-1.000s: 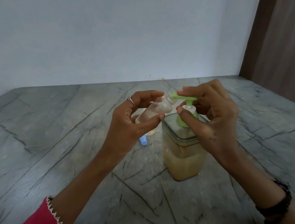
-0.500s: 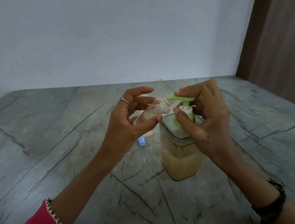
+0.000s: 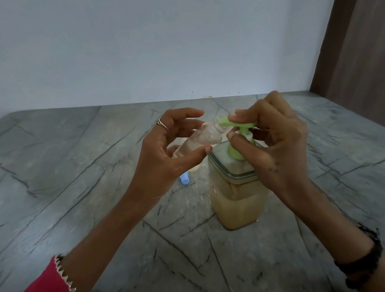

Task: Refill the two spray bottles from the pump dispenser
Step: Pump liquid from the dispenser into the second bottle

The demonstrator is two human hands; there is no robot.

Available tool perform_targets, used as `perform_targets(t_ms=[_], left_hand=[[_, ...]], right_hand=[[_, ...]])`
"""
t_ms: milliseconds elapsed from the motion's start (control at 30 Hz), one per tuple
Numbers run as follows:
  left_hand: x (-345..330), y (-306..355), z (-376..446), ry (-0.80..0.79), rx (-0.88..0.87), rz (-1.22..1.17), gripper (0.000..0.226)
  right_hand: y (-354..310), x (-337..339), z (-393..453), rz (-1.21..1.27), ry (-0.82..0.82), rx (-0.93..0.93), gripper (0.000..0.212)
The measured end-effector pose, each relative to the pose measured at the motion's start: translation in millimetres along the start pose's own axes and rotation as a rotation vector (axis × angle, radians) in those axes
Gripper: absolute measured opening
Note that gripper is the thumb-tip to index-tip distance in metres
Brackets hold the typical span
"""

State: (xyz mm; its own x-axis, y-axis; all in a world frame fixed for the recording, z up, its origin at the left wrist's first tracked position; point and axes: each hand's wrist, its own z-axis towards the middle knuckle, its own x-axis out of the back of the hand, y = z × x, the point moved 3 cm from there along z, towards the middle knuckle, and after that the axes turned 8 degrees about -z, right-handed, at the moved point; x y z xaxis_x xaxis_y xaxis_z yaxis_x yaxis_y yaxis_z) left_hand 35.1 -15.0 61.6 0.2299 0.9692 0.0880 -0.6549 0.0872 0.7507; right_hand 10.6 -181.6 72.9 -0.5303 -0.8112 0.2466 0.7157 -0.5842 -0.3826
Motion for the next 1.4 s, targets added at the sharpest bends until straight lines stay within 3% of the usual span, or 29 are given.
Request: perform_targets(t_ms=[233,433,833,1033,1200,1400], left_hand=[[0,-1,0,-0.005,-0.017,0.009,0.045],[1,1,1,0.010,-0.020,0.000,0.045],[0,1,1,0.013,-0.011,-0.004,0.045],[0,-1,-1,-0.016,0.000,0.018,0.047],[0,0,-1,-0.017,-0.005,0.029,0.047],[2,0,0,0.002,-0.005,0.024,0.048]], right_hand=[[0,-1,-1,-0.034,-0.014,0.039,0.007],[-1,-2,-4,-0.033,-0.005,0.048,0.026],[0,-1,-6,0.011,0.041,0.034,0.032],[-1,-1,-2,0.000,0.030,0.013,0.012],[0,-1,-2,-0.015,0.024,0.017,0.007],[-1,-3,-7,-0.021,0.038,0.026,0.028]])
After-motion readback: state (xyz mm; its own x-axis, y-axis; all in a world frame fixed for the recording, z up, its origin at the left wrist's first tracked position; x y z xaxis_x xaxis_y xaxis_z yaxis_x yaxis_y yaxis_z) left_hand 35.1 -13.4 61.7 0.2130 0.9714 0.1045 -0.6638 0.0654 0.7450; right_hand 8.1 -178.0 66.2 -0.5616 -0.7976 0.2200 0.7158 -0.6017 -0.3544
